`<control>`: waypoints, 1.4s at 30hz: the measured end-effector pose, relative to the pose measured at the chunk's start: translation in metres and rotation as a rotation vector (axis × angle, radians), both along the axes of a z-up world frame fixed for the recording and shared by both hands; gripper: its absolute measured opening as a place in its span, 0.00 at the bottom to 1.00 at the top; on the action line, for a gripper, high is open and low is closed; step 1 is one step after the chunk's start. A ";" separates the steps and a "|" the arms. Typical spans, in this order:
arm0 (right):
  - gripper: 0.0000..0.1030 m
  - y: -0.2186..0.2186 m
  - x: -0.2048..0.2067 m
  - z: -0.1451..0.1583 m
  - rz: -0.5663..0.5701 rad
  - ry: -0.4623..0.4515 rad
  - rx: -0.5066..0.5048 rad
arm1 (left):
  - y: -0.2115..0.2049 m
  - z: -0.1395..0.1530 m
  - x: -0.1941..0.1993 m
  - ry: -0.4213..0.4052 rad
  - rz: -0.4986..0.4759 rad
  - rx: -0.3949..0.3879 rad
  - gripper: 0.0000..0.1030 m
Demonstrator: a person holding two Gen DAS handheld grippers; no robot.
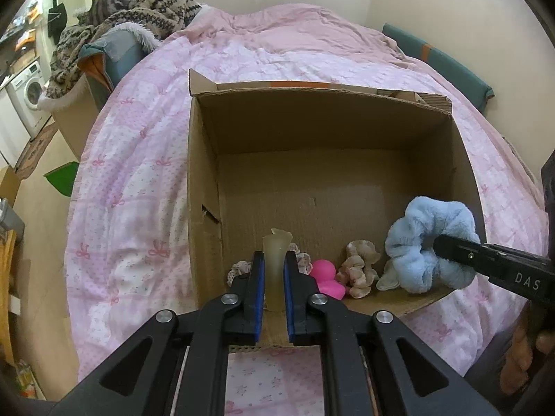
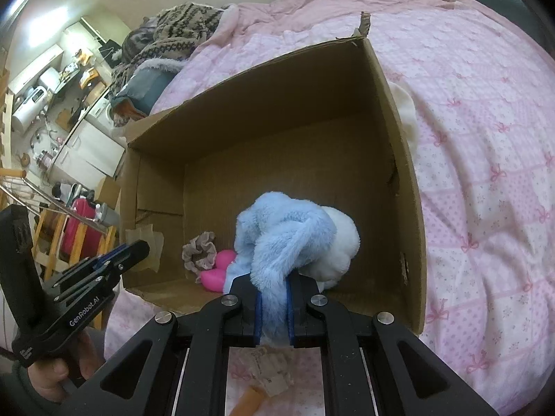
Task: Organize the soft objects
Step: 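Carry the cup and blue scrunchie into the box and open both tools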
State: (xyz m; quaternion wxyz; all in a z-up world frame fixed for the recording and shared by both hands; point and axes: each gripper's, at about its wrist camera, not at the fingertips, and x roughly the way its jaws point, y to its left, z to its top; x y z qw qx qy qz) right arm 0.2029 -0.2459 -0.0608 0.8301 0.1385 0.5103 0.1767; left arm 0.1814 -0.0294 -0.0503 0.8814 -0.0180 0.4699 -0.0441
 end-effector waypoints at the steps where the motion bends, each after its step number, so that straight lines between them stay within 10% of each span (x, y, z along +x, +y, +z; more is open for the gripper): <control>1: 0.10 0.001 0.000 0.000 0.003 -0.003 0.000 | 0.000 0.000 0.000 0.000 -0.001 0.000 0.08; 26: 0.11 0.002 -0.001 0.004 0.010 -0.025 -0.008 | -0.001 0.004 -0.004 -0.038 0.004 0.014 0.27; 32: 0.13 0.001 -0.001 0.005 0.008 -0.034 -0.005 | -0.004 0.010 -0.008 -0.072 0.001 0.028 0.60; 36: 0.27 -0.001 -0.002 0.007 0.004 -0.045 0.004 | -0.004 0.015 -0.010 -0.091 -0.002 0.021 0.65; 39: 0.72 0.001 -0.005 0.014 0.006 -0.085 -0.002 | -0.003 0.016 -0.010 -0.092 0.003 0.020 0.65; 42: 0.76 0.001 -0.011 0.026 -0.007 -0.156 -0.033 | -0.003 0.018 -0.011 -0.099 0.007 0.020 0.65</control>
